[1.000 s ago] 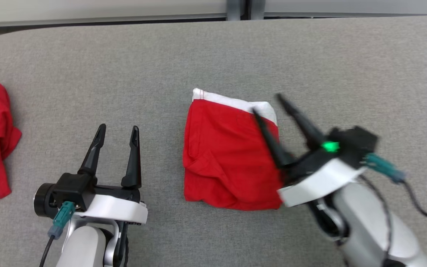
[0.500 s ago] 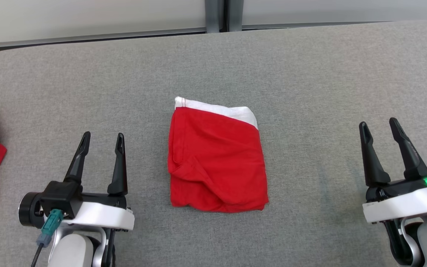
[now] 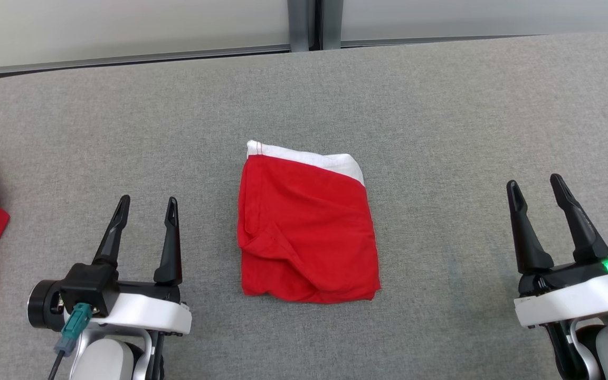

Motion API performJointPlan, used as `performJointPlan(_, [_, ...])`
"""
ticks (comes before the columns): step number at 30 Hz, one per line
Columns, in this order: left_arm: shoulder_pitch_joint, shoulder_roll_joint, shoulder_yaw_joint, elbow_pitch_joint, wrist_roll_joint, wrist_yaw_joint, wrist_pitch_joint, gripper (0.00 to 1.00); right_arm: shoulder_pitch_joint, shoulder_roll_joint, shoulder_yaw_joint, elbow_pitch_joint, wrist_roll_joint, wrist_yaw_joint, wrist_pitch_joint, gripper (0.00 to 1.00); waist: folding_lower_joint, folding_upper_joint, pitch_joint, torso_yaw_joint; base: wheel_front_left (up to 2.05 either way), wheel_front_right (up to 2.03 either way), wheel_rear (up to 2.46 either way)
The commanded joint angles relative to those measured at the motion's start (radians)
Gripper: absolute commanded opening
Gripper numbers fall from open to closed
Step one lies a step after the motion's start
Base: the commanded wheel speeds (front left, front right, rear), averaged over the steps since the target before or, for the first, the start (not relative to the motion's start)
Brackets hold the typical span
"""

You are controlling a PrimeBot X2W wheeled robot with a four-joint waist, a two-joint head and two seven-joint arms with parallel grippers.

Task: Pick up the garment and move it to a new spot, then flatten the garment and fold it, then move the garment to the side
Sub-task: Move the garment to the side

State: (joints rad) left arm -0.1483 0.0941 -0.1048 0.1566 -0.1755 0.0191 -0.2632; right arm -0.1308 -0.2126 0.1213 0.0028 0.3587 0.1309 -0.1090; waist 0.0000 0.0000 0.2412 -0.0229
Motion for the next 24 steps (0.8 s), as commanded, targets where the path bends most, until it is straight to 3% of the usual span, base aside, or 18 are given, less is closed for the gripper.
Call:
performJointPlan(1, [-0.003,0.006,0.000,-0.004,-0.002,0.009,-0.002,1.00,0.007,-0.004,-0.005,-0.010,-0.013,0.000,0.008,1.00,0.0000,0.0000,0.002,0.003,0.00,0.00,0.00])
performJointPlan(5, [-0.013,0.004,-0.004,-0.008,-0.005,0.010,-0.002,1.00,-0.003,-0.005,0.001,-0.023,-0.022,0.000,0.020,1.00,0.0000,0.0000,0.009,0.012,0.00,0.00,0.00])
performJointPlan(6, [-0.017,0.003,-0.006,-0.009,-0.006,0.008,-0.002,1.00,-0.009,-0.005,0.006,-0.025,-0.023,0.000,0.025,0.49,0.0000,0.0000,0.013,0.016,0.00,0.00,0.00])
performJointPlan(7, [-0.023,0.003,-0.009,-0.010,-0.005,0.008,-0.002,1.00,-0.018,-0.005,0.017,-0.024,-0.025,0.000,0.029,0.15,0.0000,0.0000,0.018,0.020,0.00,0.00,0.00])
performJointPlan(8, [-0.029,0.002,-0.011,-0.011,-0.005,0.007,-0.002,1.00,-0.029,-0.006,0.037,-0.018,-0.022,0.000,0.035,0.00,0.0000,0.0000,0.024,0.025,0.00,0.00,0.00])
performJointPlan(13, [-0.053,-0.002,-0.021,-0.015,-0.004,0.003,-0.002,1.00,-0.101,0.008,0.166,0.052,0.009,0.000,0.048,0.00,0.0000,0.0000,0.050,0.052,0.00,0.00,0.00])
performJointPlan(19, [-0.095,-0.015,-0.043,-0.014,-0.005,-0.004,-0.002,1.00,-0.246,0.037,0.425,0.252,0.079,0.000,0.024,0.00,0.0000,0.0000,0.088,0.114,0.00,0.00,0.00])
performJointPlan(24, [-0.120,-0.027,-0.058,-0.011,-0.018,-0.001,-0.002,1.00,-0.334,0.072,0.572,0.406,0.152,0.000,-0.020,0.00,0.0000,0.0000,0.109,0.158,0.00,0.00,0.00])
